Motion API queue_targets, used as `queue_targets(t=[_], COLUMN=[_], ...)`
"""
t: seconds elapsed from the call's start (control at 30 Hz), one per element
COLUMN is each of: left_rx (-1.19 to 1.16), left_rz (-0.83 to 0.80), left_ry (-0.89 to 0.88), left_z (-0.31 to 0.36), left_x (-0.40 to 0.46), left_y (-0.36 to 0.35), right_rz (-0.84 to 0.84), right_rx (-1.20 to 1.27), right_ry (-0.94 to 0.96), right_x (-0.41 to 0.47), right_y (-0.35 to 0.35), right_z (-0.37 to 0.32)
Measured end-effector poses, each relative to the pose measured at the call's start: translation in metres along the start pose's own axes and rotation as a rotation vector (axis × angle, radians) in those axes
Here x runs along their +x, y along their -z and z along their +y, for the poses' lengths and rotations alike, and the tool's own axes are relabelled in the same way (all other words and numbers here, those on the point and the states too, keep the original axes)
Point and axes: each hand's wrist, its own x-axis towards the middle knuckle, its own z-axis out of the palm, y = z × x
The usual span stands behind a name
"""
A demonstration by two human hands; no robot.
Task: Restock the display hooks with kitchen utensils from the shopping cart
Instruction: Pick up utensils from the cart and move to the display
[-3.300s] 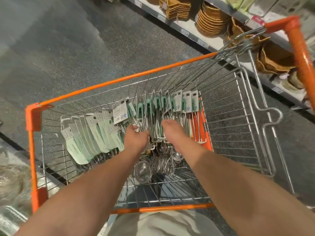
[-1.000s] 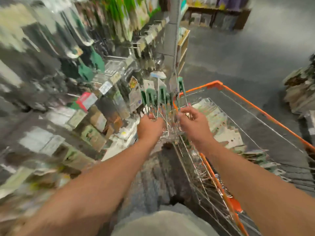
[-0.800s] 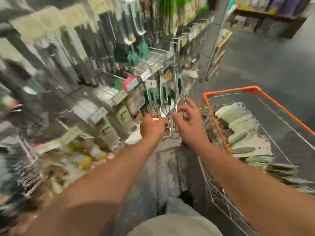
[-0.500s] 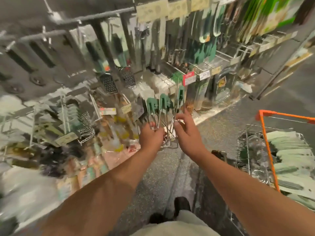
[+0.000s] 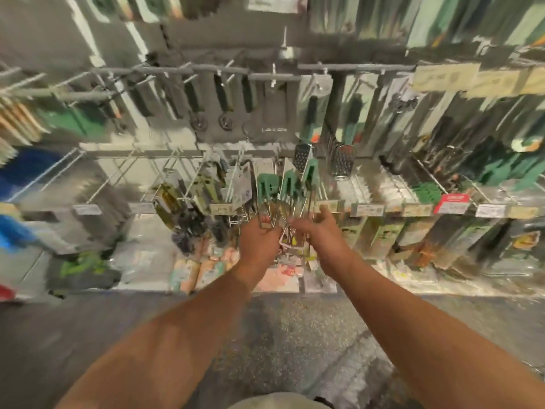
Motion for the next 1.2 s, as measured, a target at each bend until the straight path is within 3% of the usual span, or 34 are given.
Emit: queue_targets(t=[0.5,0.83,1.1,1.2], left_rx=[-0.269,-0.255,-0.263,-0.303], left_rz=[0.14,0.13,0.018,-0.024], left_ry=[0.13,0.139,0.09,0.064], left_z=[0.027,0.043,0.023,0.054], left_x=[0.01,0.049,0.1,0.083], left_y=[0.045,0.078,0.11,0.118], right_rz=[-0.268,-0.236,-0.132,-0.068], right_rx=[-0.181,-0.167,-0.225,-0.235], right_ry=[0.042,0.062,0.136,0.17], right_x=[0.042,0.076,0.082,0.078], right_y=[-0.011,-0.052,-0.087,-0.094], right_z=[-0.03,-0.047,-0.06,-0.061])
